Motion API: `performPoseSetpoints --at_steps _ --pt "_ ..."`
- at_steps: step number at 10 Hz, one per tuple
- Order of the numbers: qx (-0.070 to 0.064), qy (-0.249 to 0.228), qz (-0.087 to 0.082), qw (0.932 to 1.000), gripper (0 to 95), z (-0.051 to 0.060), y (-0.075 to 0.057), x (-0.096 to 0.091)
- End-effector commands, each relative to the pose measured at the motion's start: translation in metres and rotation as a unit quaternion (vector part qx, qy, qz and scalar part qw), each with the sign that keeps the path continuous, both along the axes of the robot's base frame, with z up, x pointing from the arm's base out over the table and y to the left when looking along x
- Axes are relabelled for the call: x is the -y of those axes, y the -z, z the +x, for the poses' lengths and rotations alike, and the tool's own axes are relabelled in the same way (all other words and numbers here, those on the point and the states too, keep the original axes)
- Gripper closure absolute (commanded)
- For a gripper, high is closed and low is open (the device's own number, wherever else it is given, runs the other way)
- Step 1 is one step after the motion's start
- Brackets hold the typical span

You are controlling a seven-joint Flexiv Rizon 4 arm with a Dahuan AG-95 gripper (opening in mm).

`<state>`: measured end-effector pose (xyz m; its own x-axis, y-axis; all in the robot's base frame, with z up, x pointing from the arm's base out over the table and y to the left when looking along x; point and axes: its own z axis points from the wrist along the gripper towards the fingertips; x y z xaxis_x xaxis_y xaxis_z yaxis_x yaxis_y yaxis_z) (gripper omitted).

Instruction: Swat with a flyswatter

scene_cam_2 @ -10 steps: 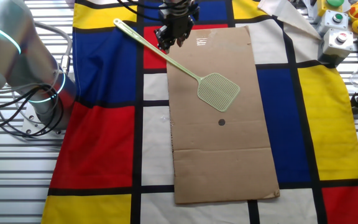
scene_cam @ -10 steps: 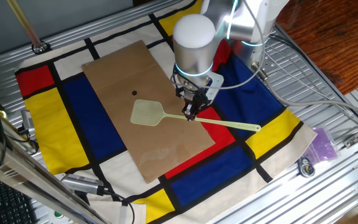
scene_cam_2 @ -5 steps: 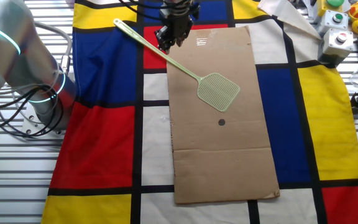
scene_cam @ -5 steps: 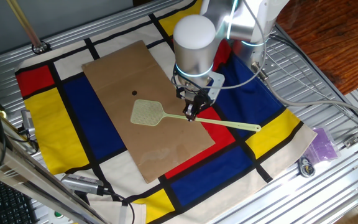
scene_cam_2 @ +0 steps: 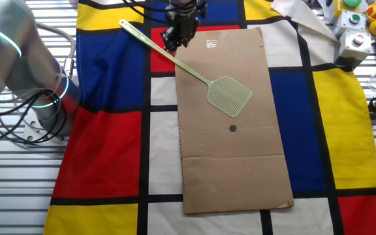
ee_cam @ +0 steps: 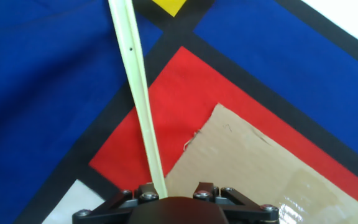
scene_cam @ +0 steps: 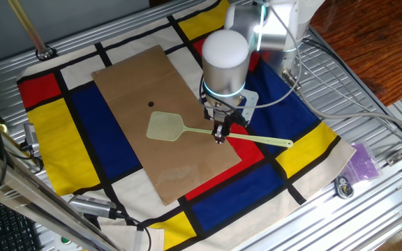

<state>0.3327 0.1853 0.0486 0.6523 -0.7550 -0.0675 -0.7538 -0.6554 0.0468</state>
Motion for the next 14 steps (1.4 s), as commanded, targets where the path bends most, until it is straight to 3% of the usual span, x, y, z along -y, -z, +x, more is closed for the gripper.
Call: performPoseSetpoints --at_steps 1,5,14 --pt "0.002 -0.002 0.002 1.0 57.0 -0.005 0.0 0.0" --pt "0.003 -0.011 0.002 0.9999 57.0 -0.014 0.01 0.0" --pt "0.004 -0.024 0.005 0.9997 57.0 -0.015 0.023 -0.004"
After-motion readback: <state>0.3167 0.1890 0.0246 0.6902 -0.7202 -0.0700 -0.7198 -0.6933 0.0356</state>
